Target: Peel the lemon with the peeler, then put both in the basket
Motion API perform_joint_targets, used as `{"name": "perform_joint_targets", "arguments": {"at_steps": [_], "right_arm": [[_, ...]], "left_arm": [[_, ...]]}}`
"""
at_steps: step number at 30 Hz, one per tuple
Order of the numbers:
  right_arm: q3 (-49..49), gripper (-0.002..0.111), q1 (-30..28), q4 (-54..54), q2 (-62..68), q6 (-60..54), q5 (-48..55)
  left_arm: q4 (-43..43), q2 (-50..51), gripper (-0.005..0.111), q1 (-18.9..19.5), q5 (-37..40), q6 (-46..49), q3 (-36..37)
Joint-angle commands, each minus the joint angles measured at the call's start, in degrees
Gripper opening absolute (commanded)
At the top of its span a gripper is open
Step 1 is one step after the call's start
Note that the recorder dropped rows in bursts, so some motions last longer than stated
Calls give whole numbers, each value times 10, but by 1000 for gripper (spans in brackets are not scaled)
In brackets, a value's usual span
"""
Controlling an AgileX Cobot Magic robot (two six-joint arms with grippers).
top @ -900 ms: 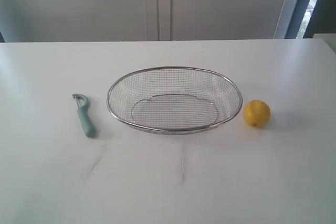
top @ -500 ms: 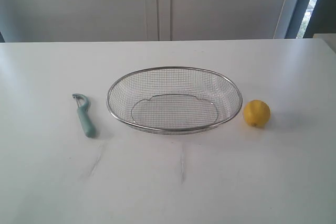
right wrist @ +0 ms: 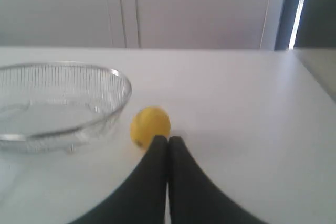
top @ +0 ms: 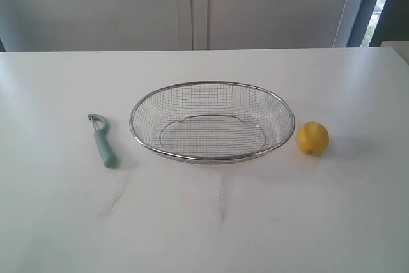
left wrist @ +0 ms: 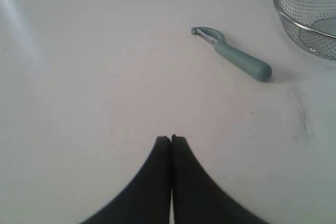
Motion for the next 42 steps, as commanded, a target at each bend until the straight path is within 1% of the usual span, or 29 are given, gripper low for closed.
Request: {"name": "perform_joint_targets", "arguments": {"at_steps": [1,3,5,21,24,34,42], "right_arm": [[1,0,2,0,-3,0,-149],[1,0,2,0,-3,0,-195],[1,0,2,0,-3,0,-216],[1,0,2,0,-3,1,-229],[1,0,2,0,-3,2,-261],[1,0,2,0,-3,4,-415],[1,0,2,0,-3,4,-438]], "left_arm": [[-4,-2,0,-4,0,-2,2],[-4,-2,0,-4,0,-2,2],[-4,-2,0,-4,0,-2,2],[-4,-2,0,-4,0,-2,2],[-4,-2,0,-4,0,-2,2],[-4,-2,0,-4,0,-2,2],[-4,-2,0,-4,0,-2,2]]}}
